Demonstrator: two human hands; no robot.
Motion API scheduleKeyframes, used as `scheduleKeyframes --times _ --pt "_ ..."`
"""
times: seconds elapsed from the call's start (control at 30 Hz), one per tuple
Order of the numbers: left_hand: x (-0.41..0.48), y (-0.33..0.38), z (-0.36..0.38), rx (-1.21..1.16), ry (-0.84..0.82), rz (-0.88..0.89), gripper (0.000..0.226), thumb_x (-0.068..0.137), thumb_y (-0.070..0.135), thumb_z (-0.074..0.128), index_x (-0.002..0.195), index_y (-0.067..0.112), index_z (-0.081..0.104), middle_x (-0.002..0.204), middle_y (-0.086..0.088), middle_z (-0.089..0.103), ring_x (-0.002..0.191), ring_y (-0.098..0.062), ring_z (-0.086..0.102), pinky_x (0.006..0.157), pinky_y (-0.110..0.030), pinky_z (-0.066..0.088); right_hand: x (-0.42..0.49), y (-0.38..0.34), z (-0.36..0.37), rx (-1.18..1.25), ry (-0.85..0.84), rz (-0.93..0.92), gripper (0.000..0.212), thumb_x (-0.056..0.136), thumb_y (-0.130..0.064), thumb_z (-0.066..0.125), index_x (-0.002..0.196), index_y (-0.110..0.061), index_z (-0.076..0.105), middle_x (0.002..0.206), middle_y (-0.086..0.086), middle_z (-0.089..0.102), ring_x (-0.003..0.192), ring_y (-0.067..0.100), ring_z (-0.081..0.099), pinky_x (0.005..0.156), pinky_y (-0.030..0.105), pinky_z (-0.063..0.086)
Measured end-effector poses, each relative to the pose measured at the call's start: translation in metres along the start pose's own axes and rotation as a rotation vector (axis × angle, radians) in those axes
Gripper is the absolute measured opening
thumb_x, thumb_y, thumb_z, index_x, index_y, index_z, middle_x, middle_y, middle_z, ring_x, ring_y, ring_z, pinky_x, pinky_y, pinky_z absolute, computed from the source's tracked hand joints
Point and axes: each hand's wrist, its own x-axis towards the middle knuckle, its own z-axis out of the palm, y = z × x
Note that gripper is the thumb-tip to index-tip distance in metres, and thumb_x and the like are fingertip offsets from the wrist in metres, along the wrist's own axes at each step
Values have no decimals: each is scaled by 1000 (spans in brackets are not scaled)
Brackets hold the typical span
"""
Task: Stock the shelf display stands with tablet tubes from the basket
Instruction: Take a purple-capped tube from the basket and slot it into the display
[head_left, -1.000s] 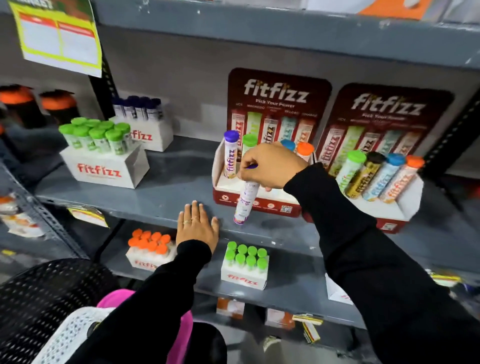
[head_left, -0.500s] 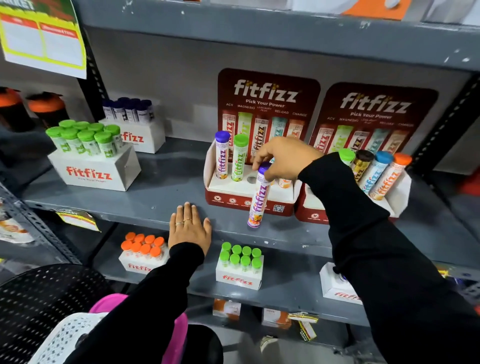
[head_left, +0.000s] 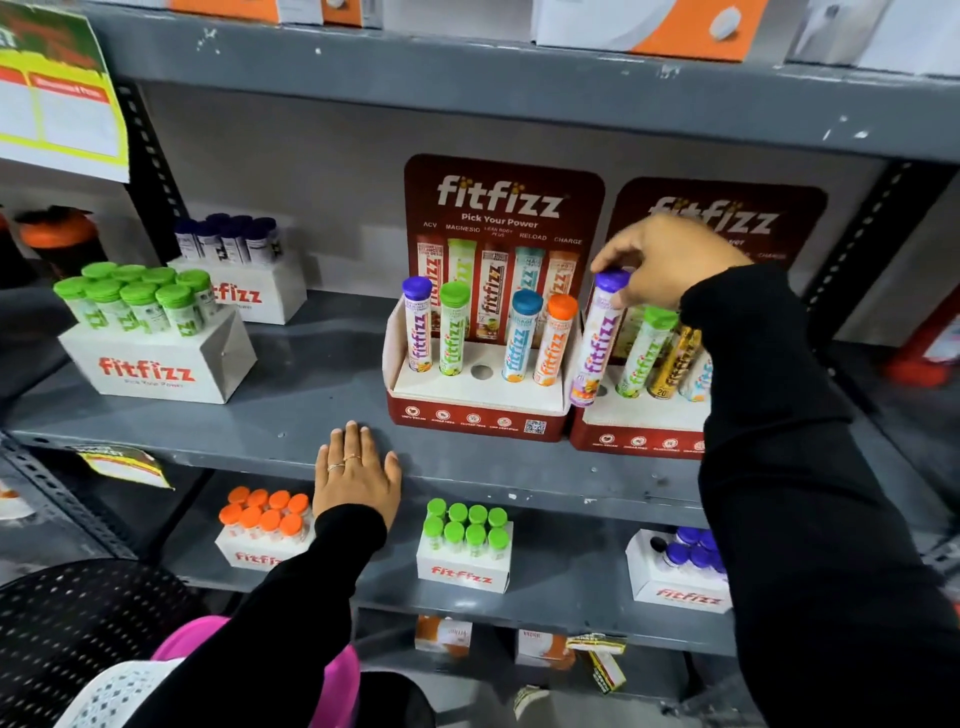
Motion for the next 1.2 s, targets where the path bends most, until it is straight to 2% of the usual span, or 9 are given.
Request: scheduleKeyframes --times 0.07,0.17,0.23,0.5,0.73,0.9,0.97,1.1,1.2 --pt "0 0 0 -7 8 -2 58 97 40 15 146 8 12 157 -9 9 144 -24 5 118 -37 2 1 10 -5 5 68 60 38 81 4 68 116 -11 67 126 9 64 115 25 57 88 26 42" --pt "-1 2 -1 -17 11 1 58 97 39 16 145 8 13 156 -9 10 144 -24 6 119 -37 2 6 21 0 -17 146 136 39 86 10 53 118 -10 64 133 14 54 125 30 47 102 36 43" --pt "-1 2 -1 -14 11 3 58 97 39 16 146 8 13 156 -9 9 144 -24 6 119 -37 2 8 24 8 -9 168 176 43 86 13 48 119 -11 62 136 18 50 125 32 47 105 38 42" --pt "0 2 0 -14 14 -11 57 97 40 16 145 9 14 156 -8 10 144 -23 6 118 -37 2 5 33 47 12 151 191 40 86 13 47 118 -6 61 126 22 54 115 36 51 97 40 45" --pt "0 4 0 8 17 -21 58 97 40 15 146 9 14 156 -8 11 144 -24 7 118 -37 2 15 40 46 -70 49 107 43 85 11 52 120 -12 61 130 18 53 116 35 52 96 41 47" --pt "0 4 0 -1 8 -25 58 97 40 15 146 9 13 157 -8 10 144 -24 6 119 -37 2 26 38 56 -122 -38 86 40 84 10 54 118 -11 59 125 19 54 106 35 59 88 40 52" --pt "0 4 0 -6 12 -31 58 97 40 15 146 9 13 157 -8 10 144 -24 6 119 -37 2 28 39 58 -131 -45 88 40 85 11 53 119 -10 58 122 18 54 103 35 60 85 40 53" --pt "1 4 2 11 8 -28 58 97 41 14 146 10 12 157 -7 9 144 -24 5 118 -37 2 27 38 55 -148 -62 81 47 85 12 50 126 -11 53 127 20 53 107 36 59 88 41 53" --pt "1 3 2 -4 27 -21 57 97 39 18 145 7 15 156 -9 12 144 -25 7 119 -38 3 17 21 53 -175 6 6 50 86 15 46 129 -9 52 125 22 56 108 37 59 89 42 51"
